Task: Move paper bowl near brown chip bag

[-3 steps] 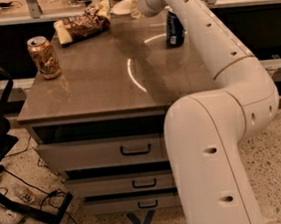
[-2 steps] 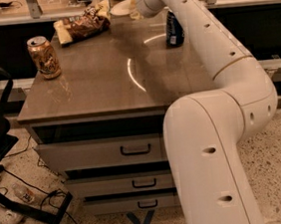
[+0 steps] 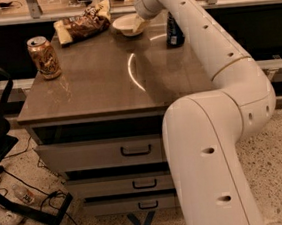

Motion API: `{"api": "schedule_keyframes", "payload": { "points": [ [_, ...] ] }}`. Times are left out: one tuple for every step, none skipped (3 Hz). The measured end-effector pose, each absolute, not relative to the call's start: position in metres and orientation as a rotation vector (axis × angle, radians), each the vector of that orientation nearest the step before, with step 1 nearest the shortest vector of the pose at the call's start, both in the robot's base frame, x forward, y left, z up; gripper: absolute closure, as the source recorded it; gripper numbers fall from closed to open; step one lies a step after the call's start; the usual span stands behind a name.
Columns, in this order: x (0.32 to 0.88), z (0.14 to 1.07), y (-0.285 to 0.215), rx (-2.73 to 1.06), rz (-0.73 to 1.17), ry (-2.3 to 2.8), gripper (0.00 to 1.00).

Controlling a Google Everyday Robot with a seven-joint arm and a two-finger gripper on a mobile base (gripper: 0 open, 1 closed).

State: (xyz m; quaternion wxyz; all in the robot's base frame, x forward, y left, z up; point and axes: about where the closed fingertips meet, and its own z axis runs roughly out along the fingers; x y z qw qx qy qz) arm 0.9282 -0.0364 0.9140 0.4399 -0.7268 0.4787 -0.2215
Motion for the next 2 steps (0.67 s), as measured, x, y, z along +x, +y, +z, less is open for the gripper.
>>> {"api": "schedule_keyframes", "payload": {
  "points": [
    [0.9286,0.9113,-0.0345,-1.808,-0.546,1.189,0.0],
    [0.9287,0.9111,-0.0344,-1.809,-0.546,1.189,0.0]
  ]
}}
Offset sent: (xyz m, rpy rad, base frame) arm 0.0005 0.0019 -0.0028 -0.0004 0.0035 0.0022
